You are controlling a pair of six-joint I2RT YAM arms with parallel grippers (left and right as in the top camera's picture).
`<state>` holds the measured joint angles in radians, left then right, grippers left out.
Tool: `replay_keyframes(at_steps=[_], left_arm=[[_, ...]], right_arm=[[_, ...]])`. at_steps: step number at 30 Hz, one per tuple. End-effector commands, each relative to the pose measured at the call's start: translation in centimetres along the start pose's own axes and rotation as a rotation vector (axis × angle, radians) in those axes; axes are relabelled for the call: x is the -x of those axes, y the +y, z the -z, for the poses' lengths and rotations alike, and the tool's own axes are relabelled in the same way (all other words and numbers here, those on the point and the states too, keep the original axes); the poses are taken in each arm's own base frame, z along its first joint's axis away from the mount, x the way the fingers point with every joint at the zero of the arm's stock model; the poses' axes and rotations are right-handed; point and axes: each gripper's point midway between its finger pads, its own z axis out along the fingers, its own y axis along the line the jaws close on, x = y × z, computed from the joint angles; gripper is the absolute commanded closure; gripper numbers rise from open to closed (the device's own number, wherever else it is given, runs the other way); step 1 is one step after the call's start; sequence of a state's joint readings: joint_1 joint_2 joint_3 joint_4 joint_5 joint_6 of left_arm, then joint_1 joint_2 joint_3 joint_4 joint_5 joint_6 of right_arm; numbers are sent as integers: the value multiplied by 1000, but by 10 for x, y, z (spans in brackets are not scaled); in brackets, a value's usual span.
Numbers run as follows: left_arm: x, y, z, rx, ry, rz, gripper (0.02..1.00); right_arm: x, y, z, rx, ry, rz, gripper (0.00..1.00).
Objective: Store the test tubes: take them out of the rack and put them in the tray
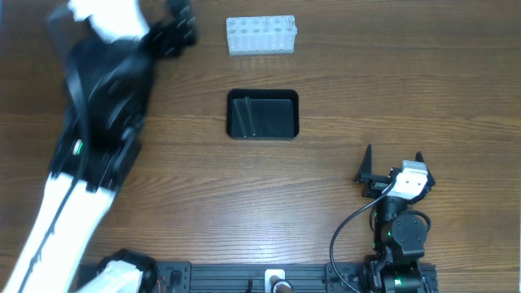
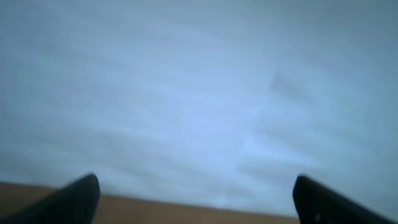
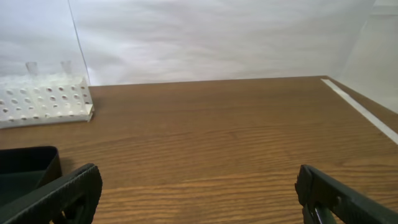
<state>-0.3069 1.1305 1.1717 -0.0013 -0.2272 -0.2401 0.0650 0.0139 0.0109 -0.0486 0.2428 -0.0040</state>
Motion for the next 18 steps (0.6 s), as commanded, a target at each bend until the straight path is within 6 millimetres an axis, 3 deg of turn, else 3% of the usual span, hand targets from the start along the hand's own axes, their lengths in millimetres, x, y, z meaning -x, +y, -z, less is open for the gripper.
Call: replay_keyframes(at_steps=[1,6,9,13,18], left_arm=[[-68,34,44,-102,20,-87,20],[-115,68,104,-51,-11,-171,20],[-136,81,128,-33,-49,-193,20],[-160,94,146,-19,-84,-199,20],[-190,103,149,-22,-57,-204,20]], right_arm=[[-1,-4,0,-17,-2,4,7],[-1,-4,0,-17,-2,4,9],[-1,-4,0,-17,-2,4,9],[-1,-4,0,-17,-2,3,9],[-1,-4,0,-17,-2,4,7]])
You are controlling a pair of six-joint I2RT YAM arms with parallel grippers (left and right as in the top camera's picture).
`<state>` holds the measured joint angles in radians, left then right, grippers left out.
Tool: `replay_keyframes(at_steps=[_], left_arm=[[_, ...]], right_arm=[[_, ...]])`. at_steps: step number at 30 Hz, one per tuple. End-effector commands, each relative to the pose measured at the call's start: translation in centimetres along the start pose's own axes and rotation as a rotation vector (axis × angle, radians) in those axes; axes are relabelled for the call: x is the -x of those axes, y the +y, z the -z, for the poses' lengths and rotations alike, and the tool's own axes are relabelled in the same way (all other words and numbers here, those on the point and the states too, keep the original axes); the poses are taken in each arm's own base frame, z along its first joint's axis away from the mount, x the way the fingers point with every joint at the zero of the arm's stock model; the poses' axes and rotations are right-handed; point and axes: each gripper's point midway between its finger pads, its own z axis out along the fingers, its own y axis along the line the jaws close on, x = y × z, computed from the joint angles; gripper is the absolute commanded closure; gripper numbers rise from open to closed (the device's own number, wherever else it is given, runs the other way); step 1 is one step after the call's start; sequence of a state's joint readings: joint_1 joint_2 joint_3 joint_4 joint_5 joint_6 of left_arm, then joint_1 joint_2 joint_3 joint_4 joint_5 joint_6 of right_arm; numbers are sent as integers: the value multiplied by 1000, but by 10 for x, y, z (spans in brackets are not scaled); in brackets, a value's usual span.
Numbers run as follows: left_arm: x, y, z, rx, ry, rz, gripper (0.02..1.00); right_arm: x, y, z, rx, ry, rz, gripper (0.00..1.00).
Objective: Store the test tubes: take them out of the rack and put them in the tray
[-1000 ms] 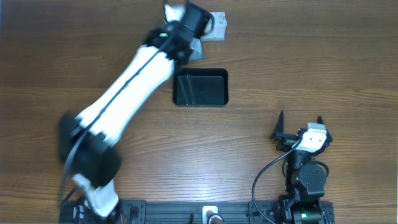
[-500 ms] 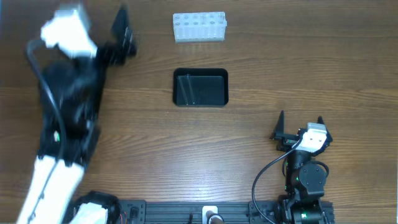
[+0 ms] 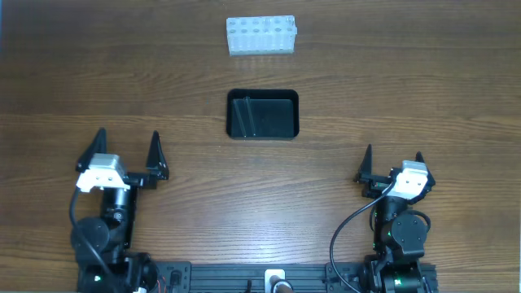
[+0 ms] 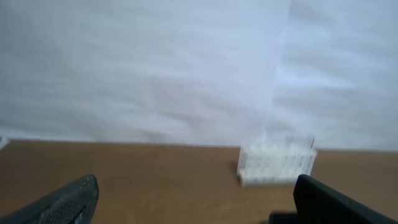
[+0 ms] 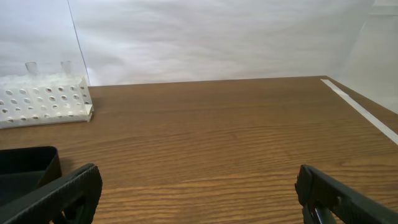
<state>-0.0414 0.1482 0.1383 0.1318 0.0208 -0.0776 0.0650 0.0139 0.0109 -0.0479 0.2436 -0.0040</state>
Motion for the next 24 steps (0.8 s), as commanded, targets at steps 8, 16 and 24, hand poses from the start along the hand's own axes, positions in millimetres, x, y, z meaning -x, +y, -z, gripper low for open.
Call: replay_keyframes(at_steps=[8,16,24], left_arm=[[-60,0,4,-32,109,-22,23],[-89,2,12,-24,228,-14,18],[-82,1,12,-26,197,-8,18]], right_arm=[[-1,-3,0,-16,-2,3,7],[-1,-3,0,-16,-2,4,9],[-1,-3,0,-16,-2,3,7]])
